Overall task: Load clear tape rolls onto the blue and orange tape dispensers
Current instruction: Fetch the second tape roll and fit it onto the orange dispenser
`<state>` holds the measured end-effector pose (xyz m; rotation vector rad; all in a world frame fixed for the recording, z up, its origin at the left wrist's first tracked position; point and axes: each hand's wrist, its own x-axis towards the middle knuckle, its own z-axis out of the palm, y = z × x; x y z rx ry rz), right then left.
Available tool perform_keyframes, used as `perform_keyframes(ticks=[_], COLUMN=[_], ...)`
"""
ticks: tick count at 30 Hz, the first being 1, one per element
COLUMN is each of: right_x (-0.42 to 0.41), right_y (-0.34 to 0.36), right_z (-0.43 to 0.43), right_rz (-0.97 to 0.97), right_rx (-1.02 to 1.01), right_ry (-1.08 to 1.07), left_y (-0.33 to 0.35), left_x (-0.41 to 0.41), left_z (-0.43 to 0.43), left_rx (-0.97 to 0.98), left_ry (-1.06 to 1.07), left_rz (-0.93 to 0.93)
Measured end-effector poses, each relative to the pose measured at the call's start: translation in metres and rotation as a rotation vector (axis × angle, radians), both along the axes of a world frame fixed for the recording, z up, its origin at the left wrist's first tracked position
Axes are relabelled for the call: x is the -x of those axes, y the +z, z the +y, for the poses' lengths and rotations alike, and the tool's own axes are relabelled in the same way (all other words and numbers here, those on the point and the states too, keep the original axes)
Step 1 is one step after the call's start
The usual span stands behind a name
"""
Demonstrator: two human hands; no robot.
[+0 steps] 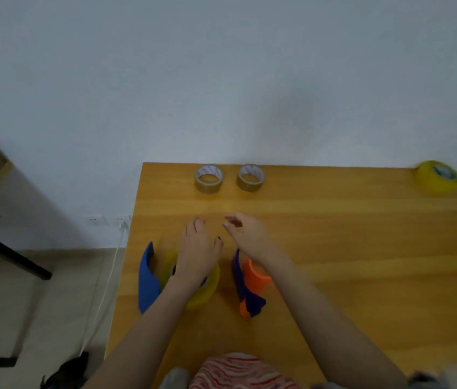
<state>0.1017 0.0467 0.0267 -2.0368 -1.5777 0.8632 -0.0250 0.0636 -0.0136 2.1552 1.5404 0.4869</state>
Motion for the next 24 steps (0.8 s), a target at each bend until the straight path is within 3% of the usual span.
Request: perform_keyframes(ticks=[6,16,24], right_x=[-0.048,-0.153,-0.216], right_y=[0.009,0.002,-0.014], right_z=[-0.025,-0.079,-0.100], right_rz=[0.025,0.050,0.035], right_rx=[-0.050,-0.054,0.020], right_ry=[-0.050,0.023,-0.040], left_y=[0.015,0.013,0.003], left_x=[-0.058,-0.169,-0.222], left_z=[-0.016,-0.083,-0.090], left_rx=[0.013,0.099,0.134], left_ry=[-0.098,0.047,-0.047], left_rz=[0.005,-0.117,-0.040])
